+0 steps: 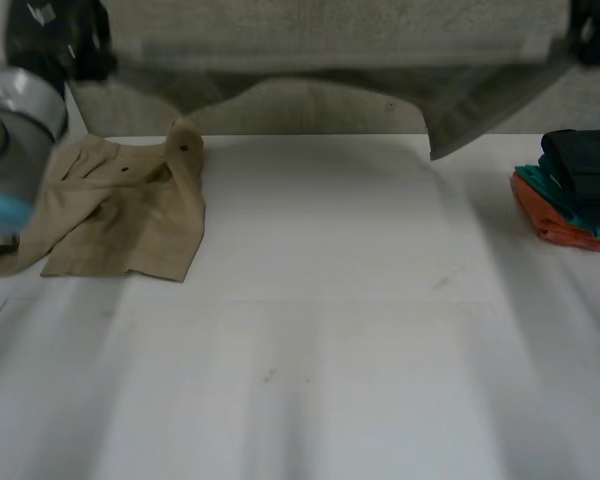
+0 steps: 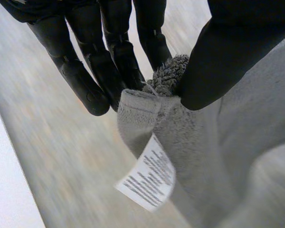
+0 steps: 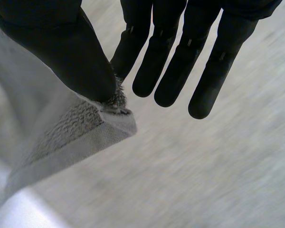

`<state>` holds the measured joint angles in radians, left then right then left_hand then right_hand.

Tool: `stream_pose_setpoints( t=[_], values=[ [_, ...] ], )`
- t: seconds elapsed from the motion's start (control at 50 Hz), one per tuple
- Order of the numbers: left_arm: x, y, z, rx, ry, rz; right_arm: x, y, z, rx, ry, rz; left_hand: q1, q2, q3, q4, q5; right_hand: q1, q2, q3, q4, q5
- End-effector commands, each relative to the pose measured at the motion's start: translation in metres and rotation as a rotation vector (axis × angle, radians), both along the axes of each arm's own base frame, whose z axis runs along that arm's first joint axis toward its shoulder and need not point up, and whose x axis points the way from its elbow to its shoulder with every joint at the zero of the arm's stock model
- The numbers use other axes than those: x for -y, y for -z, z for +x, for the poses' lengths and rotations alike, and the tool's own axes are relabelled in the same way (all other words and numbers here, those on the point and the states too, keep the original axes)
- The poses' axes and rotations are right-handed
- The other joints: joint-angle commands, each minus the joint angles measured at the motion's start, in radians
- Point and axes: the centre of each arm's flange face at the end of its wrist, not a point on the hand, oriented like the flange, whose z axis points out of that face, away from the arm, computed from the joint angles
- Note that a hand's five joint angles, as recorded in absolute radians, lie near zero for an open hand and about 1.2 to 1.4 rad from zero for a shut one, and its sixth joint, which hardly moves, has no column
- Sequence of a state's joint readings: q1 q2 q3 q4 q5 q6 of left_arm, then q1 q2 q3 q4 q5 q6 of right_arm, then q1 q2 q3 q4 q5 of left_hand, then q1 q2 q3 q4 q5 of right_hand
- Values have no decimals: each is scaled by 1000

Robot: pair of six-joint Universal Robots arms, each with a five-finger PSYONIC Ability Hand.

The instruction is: Fold the laundry.

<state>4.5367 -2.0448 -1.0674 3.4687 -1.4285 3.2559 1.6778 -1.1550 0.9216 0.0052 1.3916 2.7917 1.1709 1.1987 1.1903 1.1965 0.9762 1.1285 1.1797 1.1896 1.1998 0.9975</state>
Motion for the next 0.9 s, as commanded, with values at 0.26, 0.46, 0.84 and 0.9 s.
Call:
stream_pose_setpoints(
  t=[0.26, 0.46, 0.84, 0.9],
  values=[
    [-126, 142, 32, 339, 48, 621, -84, 173, -40, -431, -77, 854, 225, 198, 206, 200, 246, 268, 217, 207, 196, 224],
    [-212, 141, 57, 664, 152, 951, -136, 135, -79, -674, -129, 1057, 225, 198, 206, 200, 246, 268, 217, 207, 196, 224],
    [-68, 121, -10, 546, -36, 521, -37, 171, -35, -475, 29, 697, 225, 198, 206, 200, 246, 268, 217, 207, 196, 224],
    [-45, 125, -23, 552, -60, 491, -22, 177, -28, -473, 49, 634, 225, 198, 206, 200, 246, 268, 217, 207, 196, 224]
  ],
)
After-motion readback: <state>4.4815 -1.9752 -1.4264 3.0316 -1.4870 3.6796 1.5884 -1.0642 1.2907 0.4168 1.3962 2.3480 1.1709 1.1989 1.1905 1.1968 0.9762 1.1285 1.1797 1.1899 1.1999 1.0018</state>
